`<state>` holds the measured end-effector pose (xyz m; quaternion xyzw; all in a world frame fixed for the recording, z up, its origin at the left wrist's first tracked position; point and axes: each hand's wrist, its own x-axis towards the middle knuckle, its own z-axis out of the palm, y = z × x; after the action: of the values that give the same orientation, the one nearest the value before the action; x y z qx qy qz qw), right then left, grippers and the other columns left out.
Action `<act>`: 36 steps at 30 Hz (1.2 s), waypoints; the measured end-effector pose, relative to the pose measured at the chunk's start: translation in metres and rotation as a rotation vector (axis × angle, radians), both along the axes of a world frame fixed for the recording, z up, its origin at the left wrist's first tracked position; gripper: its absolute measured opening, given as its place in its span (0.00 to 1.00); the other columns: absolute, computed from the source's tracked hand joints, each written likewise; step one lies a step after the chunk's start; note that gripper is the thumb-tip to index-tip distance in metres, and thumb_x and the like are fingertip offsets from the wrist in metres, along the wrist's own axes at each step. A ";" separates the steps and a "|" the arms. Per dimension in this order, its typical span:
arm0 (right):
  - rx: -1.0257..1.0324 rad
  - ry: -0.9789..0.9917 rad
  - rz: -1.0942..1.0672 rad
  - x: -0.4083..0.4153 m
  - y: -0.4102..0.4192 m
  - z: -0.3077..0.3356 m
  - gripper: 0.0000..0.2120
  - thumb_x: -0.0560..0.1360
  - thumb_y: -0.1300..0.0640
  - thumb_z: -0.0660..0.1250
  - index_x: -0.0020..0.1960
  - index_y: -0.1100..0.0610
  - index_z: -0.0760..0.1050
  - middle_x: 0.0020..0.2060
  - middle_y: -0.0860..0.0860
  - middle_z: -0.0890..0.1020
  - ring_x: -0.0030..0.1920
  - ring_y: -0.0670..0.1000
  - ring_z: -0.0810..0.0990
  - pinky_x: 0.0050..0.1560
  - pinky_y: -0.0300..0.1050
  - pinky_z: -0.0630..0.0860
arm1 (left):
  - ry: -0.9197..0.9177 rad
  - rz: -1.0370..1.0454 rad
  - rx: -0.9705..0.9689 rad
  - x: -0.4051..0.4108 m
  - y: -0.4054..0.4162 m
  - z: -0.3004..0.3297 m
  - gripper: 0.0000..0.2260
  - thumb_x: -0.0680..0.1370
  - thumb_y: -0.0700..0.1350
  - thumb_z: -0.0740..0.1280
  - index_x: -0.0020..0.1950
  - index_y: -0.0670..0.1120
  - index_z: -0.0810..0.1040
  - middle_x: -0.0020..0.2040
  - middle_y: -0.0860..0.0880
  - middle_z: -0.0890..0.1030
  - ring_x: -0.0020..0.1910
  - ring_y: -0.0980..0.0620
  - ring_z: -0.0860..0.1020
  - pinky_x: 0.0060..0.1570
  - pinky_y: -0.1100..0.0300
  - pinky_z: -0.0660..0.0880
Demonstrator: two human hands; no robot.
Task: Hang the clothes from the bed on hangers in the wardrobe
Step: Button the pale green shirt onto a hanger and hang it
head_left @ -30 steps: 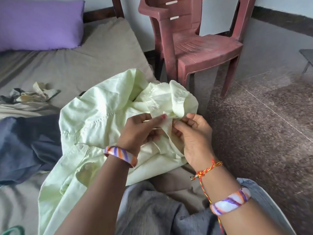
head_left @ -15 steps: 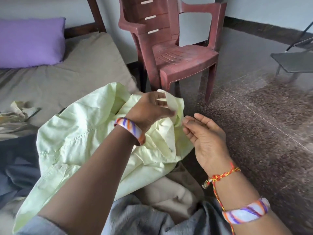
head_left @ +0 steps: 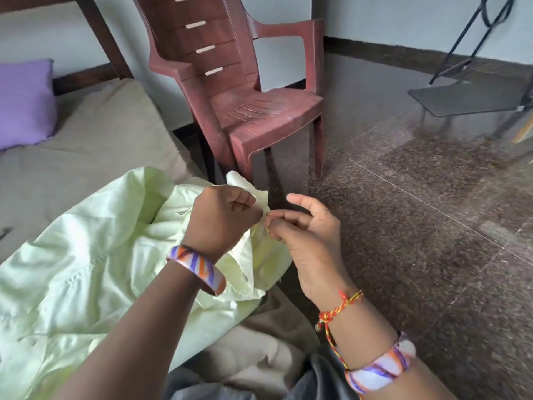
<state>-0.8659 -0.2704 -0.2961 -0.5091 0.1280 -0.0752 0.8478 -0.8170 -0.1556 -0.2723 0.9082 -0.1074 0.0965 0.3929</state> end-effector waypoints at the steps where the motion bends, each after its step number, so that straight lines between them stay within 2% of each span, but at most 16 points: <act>1: 0.009 -0.005 0.009 0.000 0.000 0.001 0.21 0.67 0.74 0.70 0.54 0.56 0.72 0.35 0.53 0.84 0.34 0.45 0.81 0.41 0.36 0.79 | -0.008 -0.006 0.006 0.000 0.000 0.000 0.05 0.68 0.37 0.73 0.35 0.38 0.80 0.33 0.40 0.80 0.33 0.48 0.75 0.38 0.53 0.75; 4: 0.052 -0.010 0.016 -0.002 0.001 0.002 0.20 0.68 0.74 0.70 0.54 0.57 0.72 0.33 0.51 0.83 0.33 0.44 0.81 0.39 0.35 0.79 | -0.061 -0.038 0.066 -0.002 0.003 -0.004 0.13 0.65 0.42 0.72 0.33 0.33 0.75 0.29 0.38 0.73 0.30 0.53 0.65 0.33 0.53 0.69; 6: 0.057 0.000 0.007 -0.002 0.001 0.002 0.21 0.67 0.74 0.70 0.55 0.58 0.72 0.33 0.51 0.83 0.32 0.44 0.81 0.38 0.35 0.79 | -0.075 -0.044 0.064 -0.004 0.005 -0.004 0.12 0.66 0.40 0.72 0.32 0.33 0.74 0.25 0.41 0.70 0.28 0.55 0.63 0.28 0.60 0.64; 7: 0.054 0.005 0.000 -0.002 0.002 0.002 0.21 0.67 0.74 0.70 0.55 0.58 0.72 0.33 0.51 0.83 0.32 0.43 0.81 0.37 0.35 0.79 | -0.061 -0.040 0.037 -0.005 0.005 -0.004 0.09 0.68 0.37 0.72 0.32 0.33 0.75 0.25 0.41 0.71 0.27 0.53 0.65 0.29 0.61 0.66; 10: 0.049 0.015 -0.014 0.000 0.004 0.002 0.20 0.67 0.74 0.71 0.53 0.58 0.73 0.33 0.51 0.83 0.31 0.43 0.80 0.36 0.34 0.78 | 0.004 -0.061 -0.059 -0.007 0.007 -0.007 0.08 0.71 0.37 0.71 0.34 0.36 0.76 0.30 0.37 0.76 0.30 0.42 0.72 0.36 0.51 0.73; 12: 0.091 0.024 -0.010 0.000 0.005 0.002 0.19 0.67 0.74 0.70 0.52 0.58 0.73 0.33 0.53 0.83 0.32 0.44 0.81 0.36 0.35 0.78 | 0.061 -0.088 -0.103 -0.007 0.007 -0.011 0.12 0.71 0.42 0.70 0.32 0.38 0.72 0.28 0.41 0.72 0.30 0.48 0.69 0.34 0.53 0.71; 14: 0.174 0.040 0.002 0.000 0.006 0.001 0.19 0.67 0.75 0.70 0.52 0.59 0.72 0.34 0.54 0.83 0.34 0.47 0.81 0.38 0.38 0.80 | 0.183 -0.101 -0.252 -0.009 0.008 -0.012 0.13 0.74 0.38 0.69 0.31 0.40 0.71 0.28 0.45 0.70 0.32 0.51 0.69 0.36 0.56 0.70; 16: 0.269 0.056 0.014 -0.001 0.007 -0.002 0.19 0.67 0.75 0.70 0.52 0.60 0.72 0.34 0.56 0.83 0.35 0.49 0.81 0.38 0.40 0.80 | 0.335 -0.132 -0.431 -0.012 0.009 -0.011 0.10 0.76 0.34 0.65 0.34 0.39 0.73 0.33 0.43 0.73 0.36 0.47 0.72 0.42 0.53 0.73; 18: 0.317 0.070 0.026 -0.002 0.007 -0.004 0.20 0.67 0.76 0.70 0.53 0.60 0.71 0.34 0.56 0.83 0.35 0.50 0.82 0.38 0.39 0.80 | 0.390 -0.161 -0.484 -0.013 0.012 -0.014 0.09 0.76 0.35 0.66 0.38 0.33 0.74 0.36 0.39 0.73 0.39 0.44 0.72 0.45 0.50 0.71; 20: 0.287 0.080 0.028 -0.002 0.008 -0.005 0.20 0.66 0.75 0.70 0.53 0.59 0.70 0.34 0.56 0.83 0.35 0.50 0.82 0.39 0.40 0.80 | 0.325 -0.167 -0.411 -0.012 0.014 -0.019 0.13 0.73 0.41 0.68 0.37 0.31 0.73 0.33 0.41 0.71 0.36 0.47 0.68 0.39 0.51 0.68; 22: 0.186 0.080 0.014 -0.002 0.009 -0.005 0.20 0.66 0.75 0.71 0.51 0.58 0.70 0.33 0.55 0.83 0.34 0.48 0.82 0.37 0.39 0.80 | 0.178 -0.138 -0.236 -0.012 0.016 -0.020 0.11 0.69 0.45 0.66 0.32 0.38 0.72 0.28 0.42 0.68 0.32 0.50 0.66 0.33 0.50 0.68; 25: 0.048 0.055 -0.012 0.000 0.011 -0.004 0.19 0.67 0.76 0.70 0.49 0.57 0.70 0.31 0.52 0.82 0.30 0.44 0.80 0.34 0.37 0.78 | 0.062 -0.086 -0.090 -0.016 0.014 -0.015 0.10 0.70 0.42 0.69 0.31 0.39 0.75 0.27 0.39 0.74 0.27 0.50 0.73 0.36 0.46 0.76; 27: 0.002 0.052 -0.020 0.000 0.012 -0.004 0.19 0.67 0.75 0.70 0.48 0.56 0.70 0.31 0.51 0.82 0.30 0.45 0.79 0.36 0.39 0.79 | 0.078 -0.059 -0.128 -0.019 0.014 -0.011 0.09 0.73 0.35 0.69 0.32 0.40 0.79 0.30 0.40 0.80 0.29 0.50 0.80 0.38 0.48 0.79; 30: -0.026 0.063 -0.012 0.000 0.010 -0.004 0.20 0.66 0.75 0.71 0.47 0.55 0.69 0.30 0.50 0.83 0.31 0.46 0.79 0.38 0.40 0.79 | 0.254 -0.083 -0.368 -0.023 0.016 -0.007 0.22 0.75 0.28 0.62 0.31 0.50 0.82 0.30 0.49 0.82 0.33 0.52 0.83 0.37 0.59 0.81; 33: -0.050 0.061 0.024 -0.001 0.010 -0.004 0.20 0.66 0.75 0.71 0.48 0.56 0.69 0.30 0.51 0.83 0.32 0.47 0.78 0.36 0.38 0.77 | 0.344 -0.115 -0.501 -0.028 0.020 -0.009 0.17 0.76 0.26 0.60 0.38 0.43 0.82 0.31 0.50 0.82 0.34 0.54 0.82 0.36 0.66 0.78; 36: -0.128 0.074 0.020 -0.001 0.013 -0.008 0.18 0.66 0.73 0.72 0.48 0.56 0.71 0.31 0.50 0.84 0.36 0.48 0.81 0.45 0.42 0.79 | 0.363 -0.118 -0.577 -0.032 0.022 -0.011 0.13 0.73 0.29 0.67 0.36 0.44 0.83 0.32 0.47 0.82 0.33 0.55 0.81 0.36 0.66 0.78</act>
<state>-0.8667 -0.2569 -0.3037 -0.5661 0.1488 -0.0558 0.8089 -0.8491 -0.1338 -0.2835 0.7543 -0.0563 -0.0630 0.6511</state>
